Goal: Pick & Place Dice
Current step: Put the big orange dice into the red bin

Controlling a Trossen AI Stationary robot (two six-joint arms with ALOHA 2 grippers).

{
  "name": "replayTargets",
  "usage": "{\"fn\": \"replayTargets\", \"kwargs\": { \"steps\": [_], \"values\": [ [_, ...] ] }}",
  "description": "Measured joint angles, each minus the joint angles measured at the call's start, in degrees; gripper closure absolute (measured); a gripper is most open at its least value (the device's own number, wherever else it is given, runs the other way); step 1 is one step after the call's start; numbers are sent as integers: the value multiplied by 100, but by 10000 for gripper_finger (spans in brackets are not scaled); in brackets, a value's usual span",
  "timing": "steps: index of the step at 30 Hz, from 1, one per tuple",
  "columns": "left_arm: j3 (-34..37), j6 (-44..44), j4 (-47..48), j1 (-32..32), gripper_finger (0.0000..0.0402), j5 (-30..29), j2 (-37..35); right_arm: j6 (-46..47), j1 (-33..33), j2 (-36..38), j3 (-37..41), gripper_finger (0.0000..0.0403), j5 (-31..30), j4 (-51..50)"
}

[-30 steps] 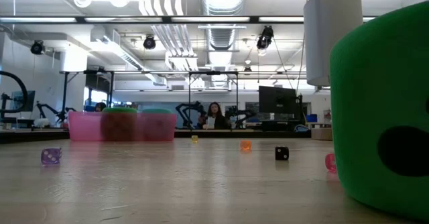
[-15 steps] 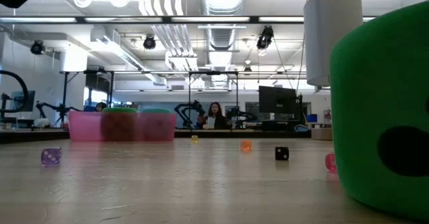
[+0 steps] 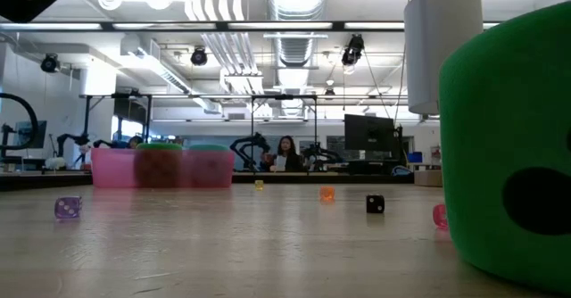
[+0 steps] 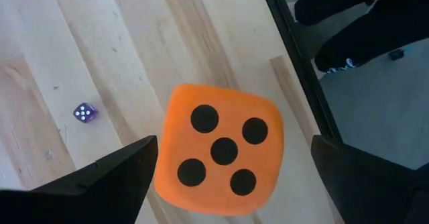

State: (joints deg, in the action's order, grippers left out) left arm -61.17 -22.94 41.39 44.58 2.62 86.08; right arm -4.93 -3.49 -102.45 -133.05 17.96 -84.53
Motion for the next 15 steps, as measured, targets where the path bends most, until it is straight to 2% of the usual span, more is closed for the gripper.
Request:
{"fn": "replayTargets", "kwargs": {
  "steps": [7,15],
  "values": [
    [327,17,-427,0,2,41,1,-15,0,0,0,3,0,0],
    [347,17,-298,11,2,43,4,0,0,0,0,3,0,0]
  ]
}}
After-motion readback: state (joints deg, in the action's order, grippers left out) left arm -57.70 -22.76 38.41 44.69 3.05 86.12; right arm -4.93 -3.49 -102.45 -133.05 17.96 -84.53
